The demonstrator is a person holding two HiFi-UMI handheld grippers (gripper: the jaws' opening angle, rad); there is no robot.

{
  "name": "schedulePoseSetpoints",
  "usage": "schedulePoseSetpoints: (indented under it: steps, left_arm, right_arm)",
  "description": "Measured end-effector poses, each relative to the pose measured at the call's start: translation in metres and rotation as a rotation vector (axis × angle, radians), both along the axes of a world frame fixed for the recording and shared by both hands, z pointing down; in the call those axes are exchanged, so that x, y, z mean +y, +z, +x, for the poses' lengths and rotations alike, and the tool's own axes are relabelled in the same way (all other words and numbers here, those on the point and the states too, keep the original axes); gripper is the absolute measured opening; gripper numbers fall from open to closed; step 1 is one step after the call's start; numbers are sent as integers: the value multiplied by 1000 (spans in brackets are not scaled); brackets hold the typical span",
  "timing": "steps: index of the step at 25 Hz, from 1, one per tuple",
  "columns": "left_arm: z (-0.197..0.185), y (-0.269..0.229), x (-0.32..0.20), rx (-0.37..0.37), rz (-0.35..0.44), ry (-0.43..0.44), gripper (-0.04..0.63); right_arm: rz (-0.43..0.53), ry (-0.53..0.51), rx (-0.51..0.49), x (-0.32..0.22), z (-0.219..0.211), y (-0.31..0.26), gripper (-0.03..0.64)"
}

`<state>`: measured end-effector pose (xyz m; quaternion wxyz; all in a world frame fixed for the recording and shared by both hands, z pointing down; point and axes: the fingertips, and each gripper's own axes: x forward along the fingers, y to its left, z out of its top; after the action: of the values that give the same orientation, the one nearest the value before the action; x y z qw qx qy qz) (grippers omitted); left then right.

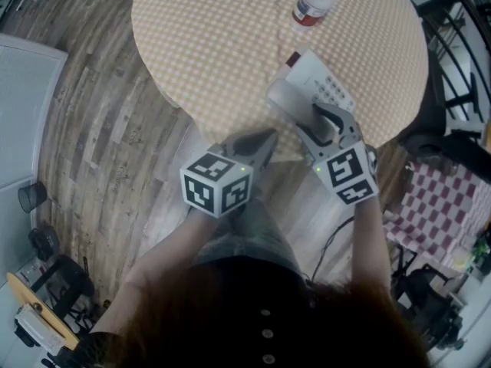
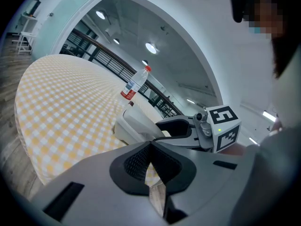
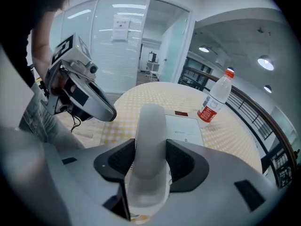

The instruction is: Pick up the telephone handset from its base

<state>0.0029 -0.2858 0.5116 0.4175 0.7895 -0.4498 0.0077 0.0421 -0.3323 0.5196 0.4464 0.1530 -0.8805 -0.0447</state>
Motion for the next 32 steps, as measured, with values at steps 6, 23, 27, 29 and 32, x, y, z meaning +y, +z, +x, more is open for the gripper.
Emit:
schedulePoseSetpoints:
  steps: [6,23,27,29,32]
  left_arm:
    - [0,1,1,6,-5,-10,8]
    - [-1,1,-1,6,-8,-28,8]
    - [-2,-2,0,3,-3,-27,8]
    - [-3,-2,0,1,-2,-28,8]
    - [-5,-3,0,-3,1,-27,8]
  right_arm:
    - [-38,-31,28,1,-2,3,212]
    - [-99,-8,25,-3,-4,8,216]
    - [-87,6,13,-3,-4,7,216]
    - [-80,11,10,-3,-4,6,216]
    - [-65,19,1,-4,-5,3,216]
